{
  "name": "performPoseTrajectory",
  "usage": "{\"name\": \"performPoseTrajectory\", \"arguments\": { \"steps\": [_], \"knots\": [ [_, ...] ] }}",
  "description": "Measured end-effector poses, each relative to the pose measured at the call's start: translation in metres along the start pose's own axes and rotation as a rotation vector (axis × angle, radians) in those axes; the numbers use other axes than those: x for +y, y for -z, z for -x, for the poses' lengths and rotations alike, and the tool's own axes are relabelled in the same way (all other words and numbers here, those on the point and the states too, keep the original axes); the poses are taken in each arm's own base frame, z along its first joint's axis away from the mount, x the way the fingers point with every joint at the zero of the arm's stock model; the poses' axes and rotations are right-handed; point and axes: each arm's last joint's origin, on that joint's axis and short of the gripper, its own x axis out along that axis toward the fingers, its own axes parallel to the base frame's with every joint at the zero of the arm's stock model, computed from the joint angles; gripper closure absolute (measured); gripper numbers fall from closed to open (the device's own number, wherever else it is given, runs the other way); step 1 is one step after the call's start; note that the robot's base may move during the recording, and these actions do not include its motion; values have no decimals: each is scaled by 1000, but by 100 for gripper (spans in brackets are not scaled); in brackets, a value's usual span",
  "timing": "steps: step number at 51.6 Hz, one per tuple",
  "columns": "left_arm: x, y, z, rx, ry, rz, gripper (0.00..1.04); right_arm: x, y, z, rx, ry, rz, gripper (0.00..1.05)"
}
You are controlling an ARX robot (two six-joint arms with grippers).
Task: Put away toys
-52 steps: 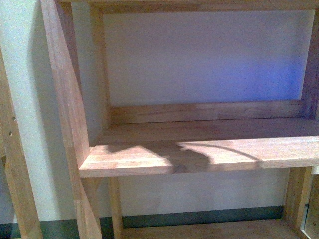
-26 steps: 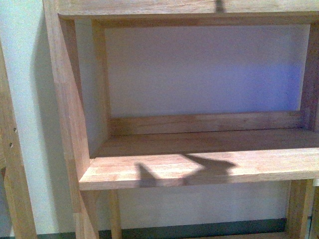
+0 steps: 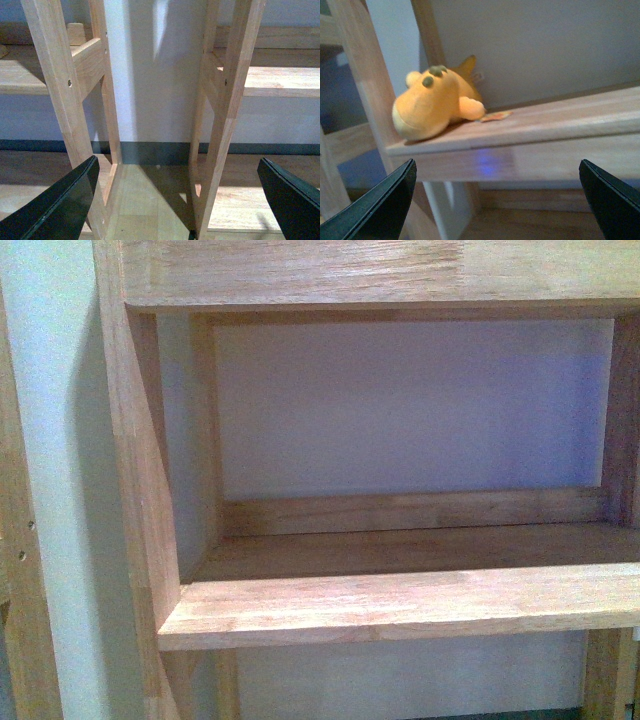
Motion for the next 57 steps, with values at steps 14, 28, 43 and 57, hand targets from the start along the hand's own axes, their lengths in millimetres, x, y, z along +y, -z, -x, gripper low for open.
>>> {"name": "performPoseTrajectory", "arguments": {
  "steps": [14, 28, 43, 57],
  "knots": [
    [0, 0, 0, 0, 0, 0, 6, -4, 70, 73, 94, 99, 33, 6],
    [0, 0, 0, 0, 0, 0, 6, -15, 141, 109, 306, 286, 211, 23],
    [0, 0, 0, 0, 0, 0, 6, -34, 156, 122, 324, 301, 258, 69],
    [0, 0, 0, 0, 0, 0, 6, -50, 164, 130, 328, 294, 263, 101]
  ]
}}
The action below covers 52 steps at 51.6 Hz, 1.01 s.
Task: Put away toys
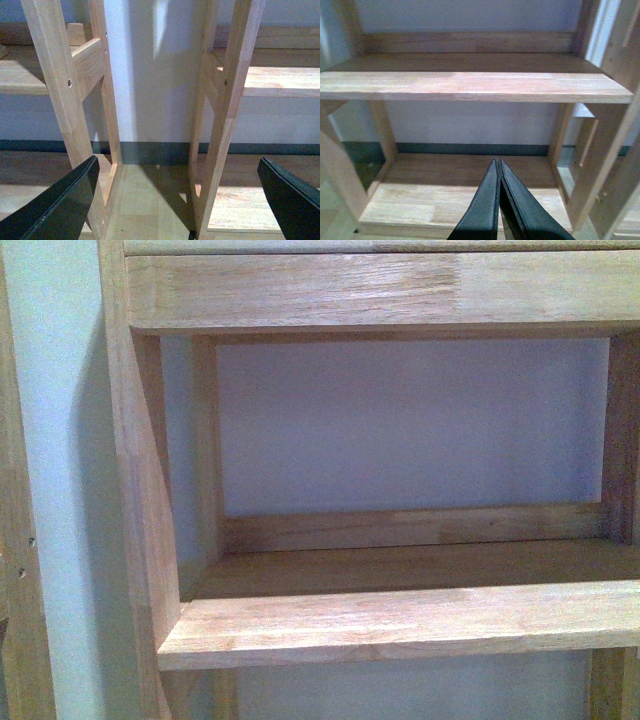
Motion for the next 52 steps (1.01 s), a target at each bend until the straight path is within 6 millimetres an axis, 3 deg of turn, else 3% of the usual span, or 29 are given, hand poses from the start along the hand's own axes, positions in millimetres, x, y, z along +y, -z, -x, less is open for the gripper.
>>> {"name": "performPoseTrajectory", "arguments": {
  "steps": [22, 40, 43, 52],
  "knots": [
    [0, 0, 0, 0, 0, 0, 6, -3, 18, 0, 1, 17, 0, 101],
    [0, 0, 0, 0, 0, 0, 6, -3, 18, 1, -5, 17, 0, 101],
    [0, 0, 0, 0, 0, 0, 6, -3, 18, 1, -5, 18, 1, 94],
    [0, 0, 0, 0, 0, 0, 6, -3, 18, 1, -5, 18, 1, 55]
  ]
}}
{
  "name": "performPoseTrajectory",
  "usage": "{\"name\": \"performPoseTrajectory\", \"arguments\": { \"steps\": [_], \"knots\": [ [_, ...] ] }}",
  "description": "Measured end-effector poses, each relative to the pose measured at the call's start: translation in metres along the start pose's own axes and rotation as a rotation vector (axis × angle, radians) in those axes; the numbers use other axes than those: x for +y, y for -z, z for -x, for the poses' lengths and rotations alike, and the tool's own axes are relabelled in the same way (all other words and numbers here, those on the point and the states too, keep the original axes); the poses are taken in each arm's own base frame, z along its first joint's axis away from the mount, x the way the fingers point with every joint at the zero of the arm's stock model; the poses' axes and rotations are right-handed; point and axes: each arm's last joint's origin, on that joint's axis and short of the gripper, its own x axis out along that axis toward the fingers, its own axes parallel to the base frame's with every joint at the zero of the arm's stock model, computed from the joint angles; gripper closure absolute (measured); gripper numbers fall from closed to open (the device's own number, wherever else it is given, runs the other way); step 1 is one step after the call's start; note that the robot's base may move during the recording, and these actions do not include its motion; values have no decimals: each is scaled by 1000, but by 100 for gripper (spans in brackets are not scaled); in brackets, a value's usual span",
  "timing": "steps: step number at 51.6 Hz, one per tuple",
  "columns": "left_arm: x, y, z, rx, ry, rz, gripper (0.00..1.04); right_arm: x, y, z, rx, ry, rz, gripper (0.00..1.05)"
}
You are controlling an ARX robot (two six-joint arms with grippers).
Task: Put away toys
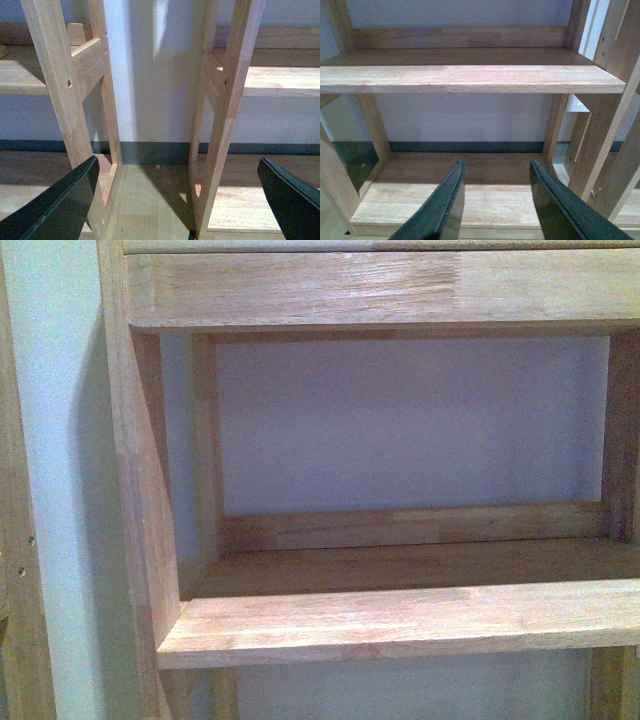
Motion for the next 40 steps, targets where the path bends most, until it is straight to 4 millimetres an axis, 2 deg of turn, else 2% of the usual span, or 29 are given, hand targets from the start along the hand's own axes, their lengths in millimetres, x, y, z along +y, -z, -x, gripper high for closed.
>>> {"name": "performPoseTrajectory", "arguments": {
  "steps": [6, 16, 40],
  "knots": [
    [0, 0, 0, 0, 0, 0, 6, 0, 0, 0, 0, 0, 0, 31],
    [0, 0, 0, 0, 0, 0, 6, 0, 0, 0, 0, 0, 0, 5],
    [0, 0, 0, 0, 0, 0, 6, 0, 0, 0, 0, 0, 0, 6]
  ]
}}
